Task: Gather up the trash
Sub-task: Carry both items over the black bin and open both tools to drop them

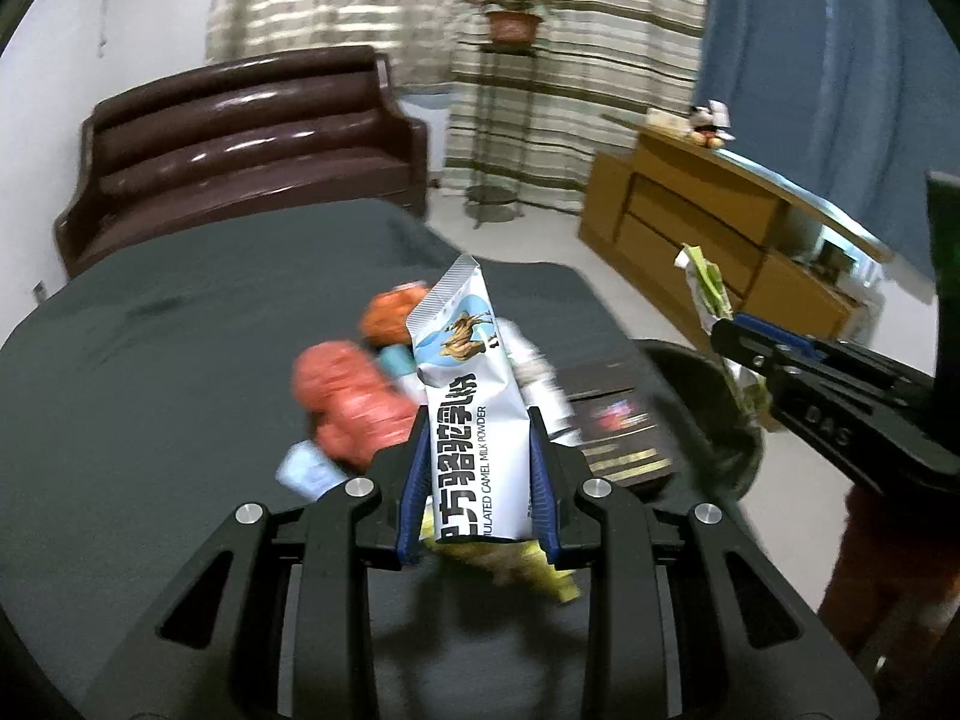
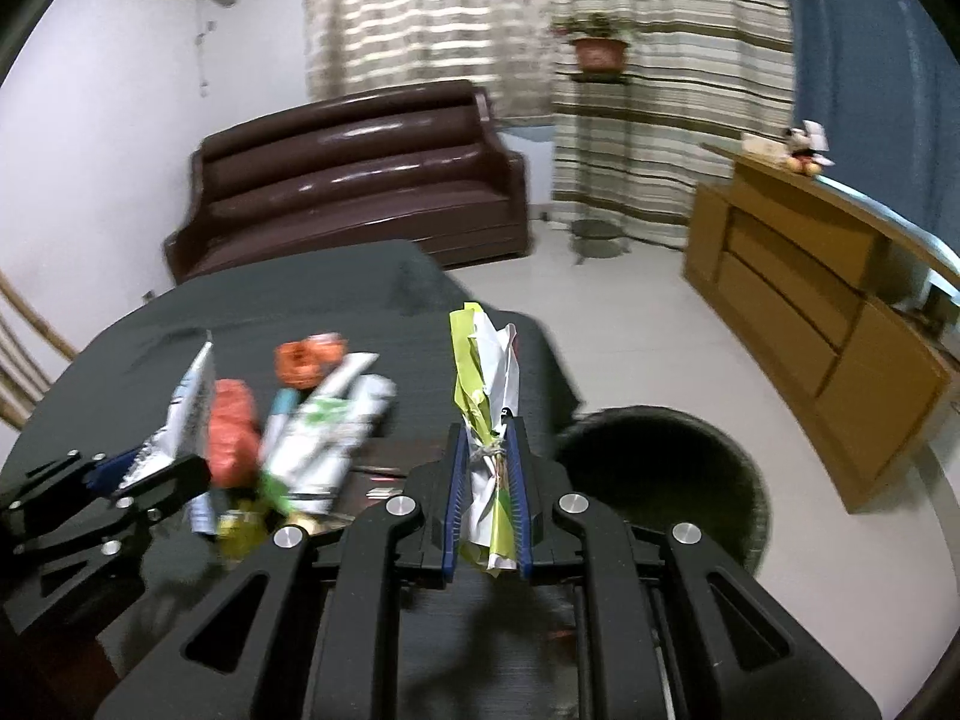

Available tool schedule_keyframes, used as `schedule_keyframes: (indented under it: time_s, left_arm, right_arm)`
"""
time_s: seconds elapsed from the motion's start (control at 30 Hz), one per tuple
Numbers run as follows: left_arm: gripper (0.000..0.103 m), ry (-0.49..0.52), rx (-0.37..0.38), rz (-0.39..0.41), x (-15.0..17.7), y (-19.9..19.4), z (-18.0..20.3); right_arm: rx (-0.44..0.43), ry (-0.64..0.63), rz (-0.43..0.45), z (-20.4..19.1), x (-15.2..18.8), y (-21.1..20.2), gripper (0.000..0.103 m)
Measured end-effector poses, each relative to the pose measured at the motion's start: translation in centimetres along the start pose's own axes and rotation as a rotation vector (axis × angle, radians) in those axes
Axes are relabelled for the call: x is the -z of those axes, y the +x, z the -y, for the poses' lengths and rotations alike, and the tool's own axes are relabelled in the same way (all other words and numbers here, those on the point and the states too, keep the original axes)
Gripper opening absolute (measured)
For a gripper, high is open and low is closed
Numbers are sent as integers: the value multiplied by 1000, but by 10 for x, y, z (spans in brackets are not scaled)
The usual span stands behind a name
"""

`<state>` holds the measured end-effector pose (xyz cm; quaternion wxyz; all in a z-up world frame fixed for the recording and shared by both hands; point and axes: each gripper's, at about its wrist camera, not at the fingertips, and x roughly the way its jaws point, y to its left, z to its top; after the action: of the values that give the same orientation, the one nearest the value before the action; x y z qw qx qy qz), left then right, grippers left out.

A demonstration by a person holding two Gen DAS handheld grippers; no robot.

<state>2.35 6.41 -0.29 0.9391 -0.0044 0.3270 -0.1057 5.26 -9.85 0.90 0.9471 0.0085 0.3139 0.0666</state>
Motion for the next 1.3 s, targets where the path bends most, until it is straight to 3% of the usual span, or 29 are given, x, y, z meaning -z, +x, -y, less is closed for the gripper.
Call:
schedule_keyframes:
  time_s: [0.2, 0.5, 0.83, 1.3]
  left_arm:
    - [28, 74, 49, 0, -10, 20, 44]
    - [28, 154, 69, -15, -23, 60, 108]
    - [29, 179, 53, -54, -28, 95, 140]
    - [32, 202, 22, -119, -34, 133, 155]
  right_arm:
    - [74, 55, 4, 48, 3, 7, 15]
    - [111, 104, -1, 94, 8, 18, 15]
    - [103, 136, 3, 120, 14, 29, 15]
    - [75, 173, -35, 137, 17, 53, 16]
